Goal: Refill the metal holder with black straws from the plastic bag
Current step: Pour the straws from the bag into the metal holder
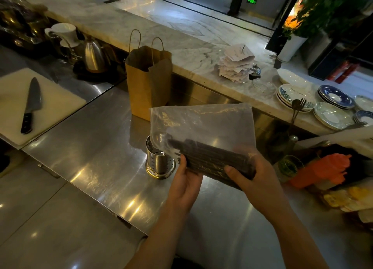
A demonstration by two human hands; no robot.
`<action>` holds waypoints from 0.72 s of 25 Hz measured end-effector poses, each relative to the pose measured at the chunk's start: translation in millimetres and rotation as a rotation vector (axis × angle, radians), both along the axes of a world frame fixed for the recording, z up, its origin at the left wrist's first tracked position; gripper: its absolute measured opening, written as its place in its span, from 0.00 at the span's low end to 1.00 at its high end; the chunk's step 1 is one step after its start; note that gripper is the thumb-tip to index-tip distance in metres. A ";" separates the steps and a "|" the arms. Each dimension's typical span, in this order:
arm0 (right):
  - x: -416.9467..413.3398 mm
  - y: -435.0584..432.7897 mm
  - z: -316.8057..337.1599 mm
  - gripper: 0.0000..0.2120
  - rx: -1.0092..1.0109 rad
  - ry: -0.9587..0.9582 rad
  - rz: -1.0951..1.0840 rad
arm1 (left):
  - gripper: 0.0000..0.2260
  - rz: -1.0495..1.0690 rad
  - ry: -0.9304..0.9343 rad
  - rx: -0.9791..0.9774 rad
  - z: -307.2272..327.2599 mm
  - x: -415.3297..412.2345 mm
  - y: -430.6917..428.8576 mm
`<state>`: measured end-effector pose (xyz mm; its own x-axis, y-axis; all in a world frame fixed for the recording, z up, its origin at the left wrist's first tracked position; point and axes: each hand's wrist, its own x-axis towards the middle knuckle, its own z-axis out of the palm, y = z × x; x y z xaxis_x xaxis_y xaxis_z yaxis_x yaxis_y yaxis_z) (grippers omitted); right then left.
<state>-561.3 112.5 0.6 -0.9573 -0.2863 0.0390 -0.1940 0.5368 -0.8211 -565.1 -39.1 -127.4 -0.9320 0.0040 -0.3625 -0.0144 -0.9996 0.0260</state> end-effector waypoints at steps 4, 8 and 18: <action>0.1 -4.3 3.8 0.19 0.013 0.017 0.010 | 0.23 -0.006 -0.007 0.042 -1.3 -0.3 -1.7; -1.8 -6.1 7.9 0.19 0.005 0.018 0.018 | 0.24 -0.020 -0.020 0.056 -1.6 -1.4 -2.5; -4.1 -9.8 15.1 0.17 -0.031 -0.005 0.035 | 0.22 0.001 0.014 0.085 8.0 -3.2 -7.5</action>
